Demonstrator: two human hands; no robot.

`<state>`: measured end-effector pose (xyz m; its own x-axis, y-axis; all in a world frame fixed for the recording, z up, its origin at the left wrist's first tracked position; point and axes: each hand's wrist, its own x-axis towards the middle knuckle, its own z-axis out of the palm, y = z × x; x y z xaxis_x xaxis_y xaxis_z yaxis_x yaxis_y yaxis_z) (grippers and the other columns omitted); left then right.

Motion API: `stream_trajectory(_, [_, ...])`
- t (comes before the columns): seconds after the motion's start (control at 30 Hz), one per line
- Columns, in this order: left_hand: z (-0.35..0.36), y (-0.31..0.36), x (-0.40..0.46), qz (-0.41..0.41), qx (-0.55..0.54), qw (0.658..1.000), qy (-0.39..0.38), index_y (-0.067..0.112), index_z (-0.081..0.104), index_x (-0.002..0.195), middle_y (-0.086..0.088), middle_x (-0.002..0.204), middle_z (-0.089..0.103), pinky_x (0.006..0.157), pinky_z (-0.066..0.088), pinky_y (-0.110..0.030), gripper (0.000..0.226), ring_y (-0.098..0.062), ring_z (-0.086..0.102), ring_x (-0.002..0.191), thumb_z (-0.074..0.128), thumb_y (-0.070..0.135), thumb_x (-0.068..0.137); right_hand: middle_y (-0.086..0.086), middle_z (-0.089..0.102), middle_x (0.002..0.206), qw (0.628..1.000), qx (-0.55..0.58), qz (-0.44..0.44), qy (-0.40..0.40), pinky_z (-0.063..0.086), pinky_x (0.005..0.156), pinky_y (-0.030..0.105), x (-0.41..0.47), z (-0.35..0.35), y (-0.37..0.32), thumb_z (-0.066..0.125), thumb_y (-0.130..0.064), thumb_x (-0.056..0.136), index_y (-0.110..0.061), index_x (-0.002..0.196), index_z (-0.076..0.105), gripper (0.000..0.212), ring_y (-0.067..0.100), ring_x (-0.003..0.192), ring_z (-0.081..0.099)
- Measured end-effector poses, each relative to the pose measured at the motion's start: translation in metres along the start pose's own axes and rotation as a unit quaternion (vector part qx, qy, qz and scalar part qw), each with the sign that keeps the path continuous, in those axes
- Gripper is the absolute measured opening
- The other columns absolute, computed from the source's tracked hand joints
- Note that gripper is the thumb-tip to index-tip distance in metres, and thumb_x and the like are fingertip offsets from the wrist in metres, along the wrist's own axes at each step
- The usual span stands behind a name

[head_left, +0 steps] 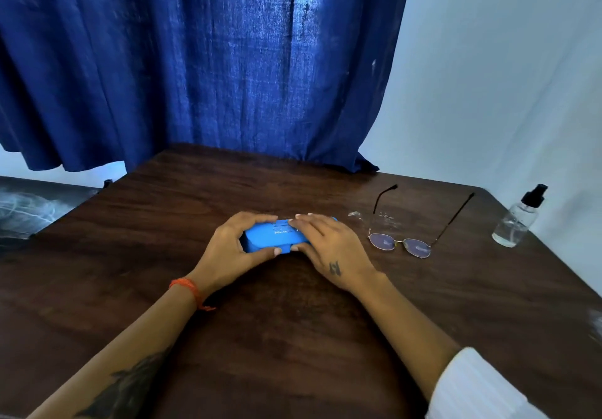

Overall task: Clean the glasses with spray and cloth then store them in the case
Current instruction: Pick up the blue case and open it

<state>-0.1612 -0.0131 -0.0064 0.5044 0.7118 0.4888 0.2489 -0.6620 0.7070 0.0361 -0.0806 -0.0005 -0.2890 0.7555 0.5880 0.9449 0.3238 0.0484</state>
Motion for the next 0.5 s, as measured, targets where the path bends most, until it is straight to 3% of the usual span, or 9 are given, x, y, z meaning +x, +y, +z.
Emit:
stream_trajectory(0.2, [0.006,0.000,-0.007,-0.005,0.021,0.999,-0.030,0.033,0.056,0.115,0.004,0.115,0.056,0.098,0.040,-0.027,0.050,-0.009,0.050,0.110,0.077,0.022,0.071,0.017,0.069,0.108,0.997,-0.053,-0.040,0.034,0.054,0.084,0.045,-0.006,0.009,0.002,0.074,-0.022,0.078,-0.004,0.110,0.066,0.038,0.031,0.097,0.067])
stream_trajectory(0.37, [0.009,0.002,-0.006,-0.027,0.022,0.998,-0.050,0.037,0.051,0.115,-0.003,0.116,0.053,0.099,0.036,-0.025,0.053,-0.013,0.047,0.110,0.076,0.018,0.072,0.017,0.070,0.106,0.992,-0.090,-0.079,0.049,0.056,0.081,0.043,-0.005,0.008,0.005,0.056,-0.027,0.086,-0.004,0.109,0.067,0.034,0.030,0.095,0.068])
stream_trajectory(0.5, [0.006,0.003,-0.005,-0.018,0.022,0.998,-0.064,0.041,0.040,0.122,-0.006,0.123,0.046,0.102,0.037,-0.028,0.074,-0.012,0.043,0.112,0.081,0.017,0.065,0.015,0.073,0.098,0.994,-0.061,-0.079,0.045,0.058,0.076,0.040,0.006,-0.002,0.008,0.072,-0.020,0.079,-0.004,0.104,0.069,0.030,0.027,0.087,0.070])
